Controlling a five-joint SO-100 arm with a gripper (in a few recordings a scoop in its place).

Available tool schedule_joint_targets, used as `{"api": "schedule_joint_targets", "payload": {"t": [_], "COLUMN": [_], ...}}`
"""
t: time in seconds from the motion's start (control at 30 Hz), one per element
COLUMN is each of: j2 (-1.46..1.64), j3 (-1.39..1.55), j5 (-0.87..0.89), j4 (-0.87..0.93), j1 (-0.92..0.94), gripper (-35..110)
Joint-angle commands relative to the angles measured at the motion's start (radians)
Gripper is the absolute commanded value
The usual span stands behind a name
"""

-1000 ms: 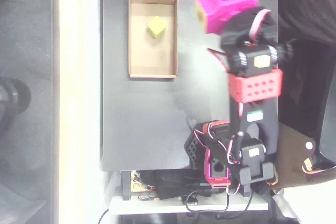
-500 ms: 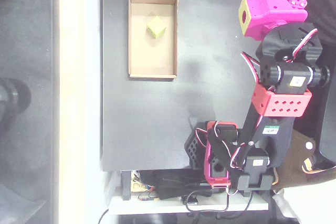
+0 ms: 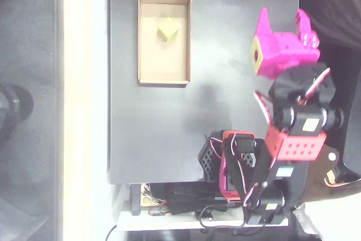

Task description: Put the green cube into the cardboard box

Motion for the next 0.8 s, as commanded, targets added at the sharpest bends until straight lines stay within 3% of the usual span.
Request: {"api": "schedule_joint_targets", "payload": {"t": [0.0,0.17,0.47,0.77], "j2": [0.153,0.293,0.468,0.653], "j3": [0.149,0.344,0.594,0.894], "j5": [0.009,0.006,0.014,0.008], "j4": [0.017,0.009,0.006,0.006], "j1": [0.009,0.009,0.021,0.021], "gripper": [28,26,6,5]}}
